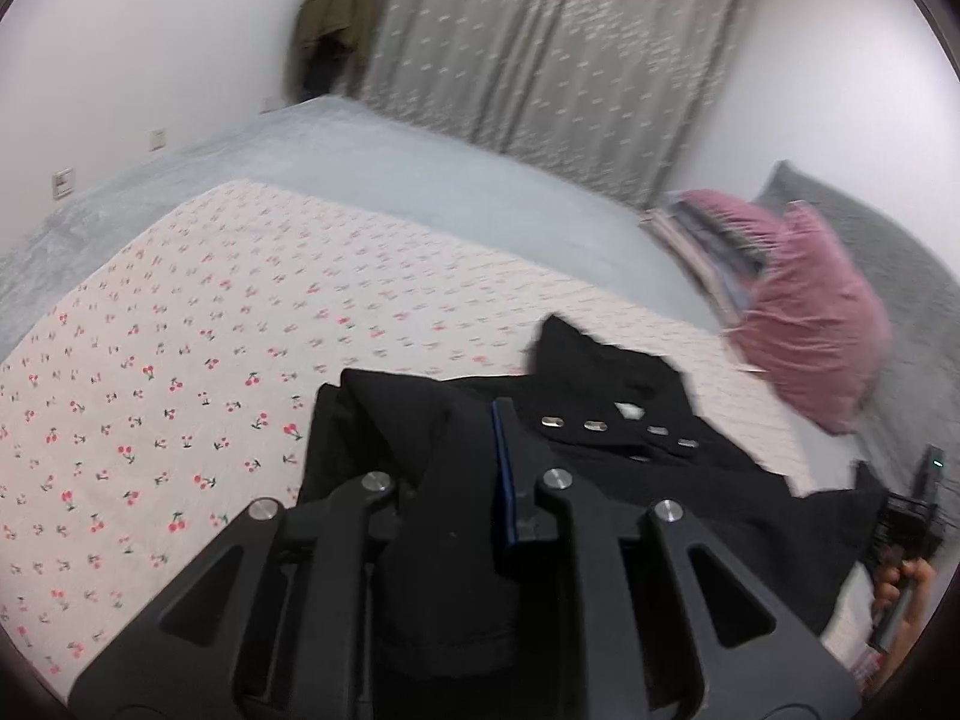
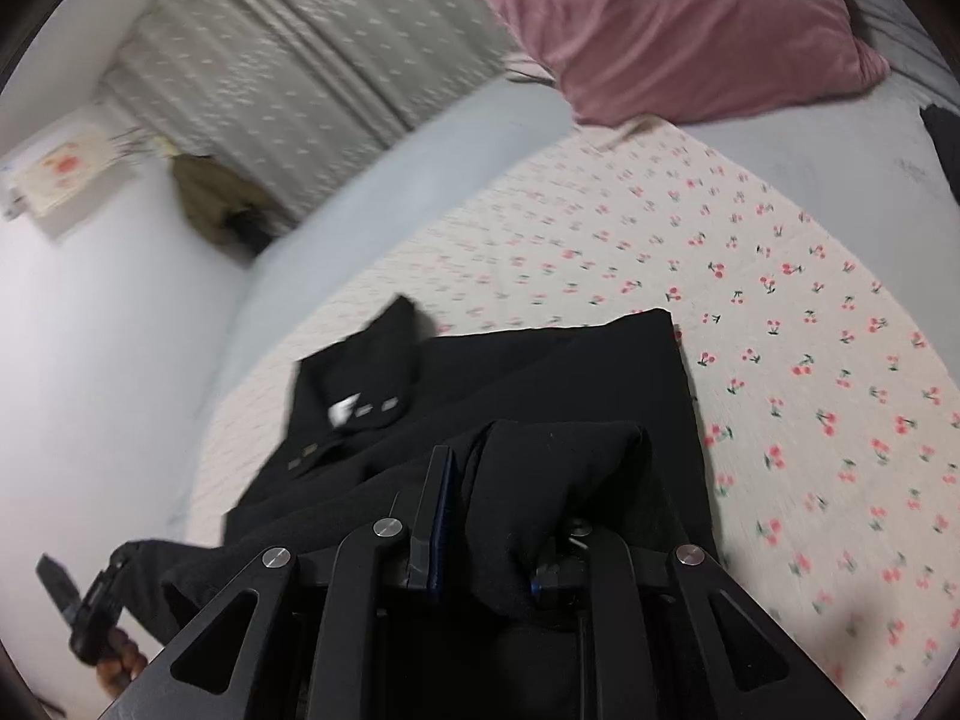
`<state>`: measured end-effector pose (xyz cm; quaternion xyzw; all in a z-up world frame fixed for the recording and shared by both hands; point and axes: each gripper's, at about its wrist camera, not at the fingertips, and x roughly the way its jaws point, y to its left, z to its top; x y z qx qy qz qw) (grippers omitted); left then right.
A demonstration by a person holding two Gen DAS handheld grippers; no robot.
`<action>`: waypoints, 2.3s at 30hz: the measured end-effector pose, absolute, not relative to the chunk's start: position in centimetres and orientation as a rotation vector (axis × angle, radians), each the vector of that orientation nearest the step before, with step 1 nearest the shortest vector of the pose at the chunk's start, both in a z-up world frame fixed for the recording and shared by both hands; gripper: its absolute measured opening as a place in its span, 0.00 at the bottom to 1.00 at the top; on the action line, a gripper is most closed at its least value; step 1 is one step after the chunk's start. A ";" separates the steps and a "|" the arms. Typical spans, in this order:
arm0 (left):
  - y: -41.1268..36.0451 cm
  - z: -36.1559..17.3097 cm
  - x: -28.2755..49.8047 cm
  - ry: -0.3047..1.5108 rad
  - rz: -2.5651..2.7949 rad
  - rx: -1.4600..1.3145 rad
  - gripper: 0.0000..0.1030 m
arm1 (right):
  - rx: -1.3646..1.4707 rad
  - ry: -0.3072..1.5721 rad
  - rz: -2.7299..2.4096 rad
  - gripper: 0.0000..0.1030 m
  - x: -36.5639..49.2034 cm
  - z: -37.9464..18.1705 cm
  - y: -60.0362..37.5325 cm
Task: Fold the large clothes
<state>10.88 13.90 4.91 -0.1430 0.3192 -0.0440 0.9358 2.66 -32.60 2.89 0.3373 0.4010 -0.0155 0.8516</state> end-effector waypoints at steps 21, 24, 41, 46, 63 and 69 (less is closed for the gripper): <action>18.1 1.8 9.9 0.624 0.003 -0.308 0.81 | 0.935 0.710 0.070 0.53 0.0 0.3 -38.0; 17.1 1.7 9.6 0.666 -0.074 -0.256 0.81 | 0.796 0.751 0.078 0.54 -0.3 1.4 -35.8; 15.4 -4.0 18.1 0.801 0.037 -0.104 0.81 | 0.550 0.812 -0.126 0.51 6.9 -4.8 -34.6; 21.5 -4.3 17.8 0.852 0.079 -0.348 0.80 | 0.706 0.781 -0.318 0.54 3.0 -5.2 -40.5; 15.7 -3.8 19.4 0.784 -0.071 -0.200 0.10 | 0.329 0.760 -0.225 0.18 7.7 -4.6 -32.9; 15.4 0.5 19.4 0.611 -0.077 -0.215 0.07 | 0.262 0.571 -0.285 0.06 7.9 -1.0 -32.5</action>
